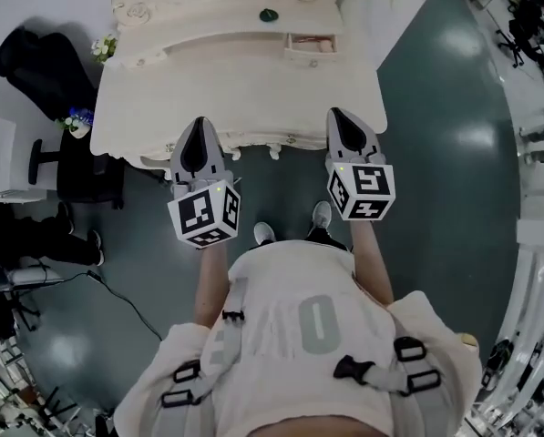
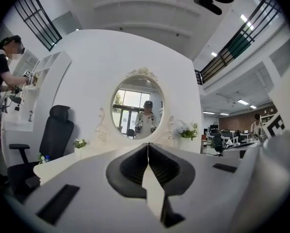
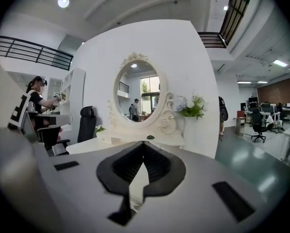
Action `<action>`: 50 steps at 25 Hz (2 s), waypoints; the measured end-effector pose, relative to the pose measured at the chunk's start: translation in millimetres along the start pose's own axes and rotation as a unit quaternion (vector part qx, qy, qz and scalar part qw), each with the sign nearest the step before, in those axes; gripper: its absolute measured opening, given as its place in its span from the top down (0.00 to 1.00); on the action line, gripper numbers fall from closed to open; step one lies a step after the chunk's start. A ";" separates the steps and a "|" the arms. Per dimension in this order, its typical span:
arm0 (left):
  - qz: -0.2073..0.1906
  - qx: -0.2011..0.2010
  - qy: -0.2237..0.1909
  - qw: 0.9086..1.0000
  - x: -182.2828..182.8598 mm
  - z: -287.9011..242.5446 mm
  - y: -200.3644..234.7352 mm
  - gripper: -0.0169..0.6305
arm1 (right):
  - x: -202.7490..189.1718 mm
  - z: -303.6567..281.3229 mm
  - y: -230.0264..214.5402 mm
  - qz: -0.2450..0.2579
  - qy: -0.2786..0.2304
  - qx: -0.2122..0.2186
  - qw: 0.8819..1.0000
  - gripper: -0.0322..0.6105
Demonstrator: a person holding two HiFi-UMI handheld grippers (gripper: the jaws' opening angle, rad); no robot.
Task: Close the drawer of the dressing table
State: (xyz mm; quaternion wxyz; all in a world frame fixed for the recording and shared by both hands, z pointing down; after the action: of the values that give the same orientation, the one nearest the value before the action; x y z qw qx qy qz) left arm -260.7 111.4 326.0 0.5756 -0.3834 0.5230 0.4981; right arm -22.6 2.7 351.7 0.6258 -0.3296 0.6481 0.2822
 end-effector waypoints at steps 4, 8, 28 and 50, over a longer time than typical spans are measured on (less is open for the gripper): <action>0.005 -0.014 -0.001 1.000 1.3 -8.1 -32.8 0.94 | 2.0 10.0 -29.4 -0.001 0.003 -0.011 1.000 0.94; 0.002 -0.017 0.001 1.000 0.1 -14.8 -49.9 0.94 | 3.7 9.8 -45.0 -0.004 -0.003 -0.010 1.000 0.94; 0.043 -0.040 0.001 0.998 -20.8 -64.8 -120.5 0.51 | -1.5 -4.5 -130.4 -0.025 0.003 0.006 1.000 0.52; 0.056 -0.116 0.148 0.980 -121.8 -160.3 -217.2 0.51 | -10.6 -6.5 -201.1 -0.031 0.018 -0.011 0.999 0.55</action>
State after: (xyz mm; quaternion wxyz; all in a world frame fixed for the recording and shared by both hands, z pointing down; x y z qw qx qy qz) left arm -79.1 -109.5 403.2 0.4144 -0.4877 0.5617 0.5242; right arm 130.3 -127.0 372.0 0.6185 -0.3618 0.6457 0.2639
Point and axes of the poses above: the fingertips, and each gripper's own axes: z backward along the fingers, y to its left, x out of its top, the point moved 7 cm from there along z, backward along the fingers, and after that the axes turned 8 degrees about -y, right-handed, at the moved point
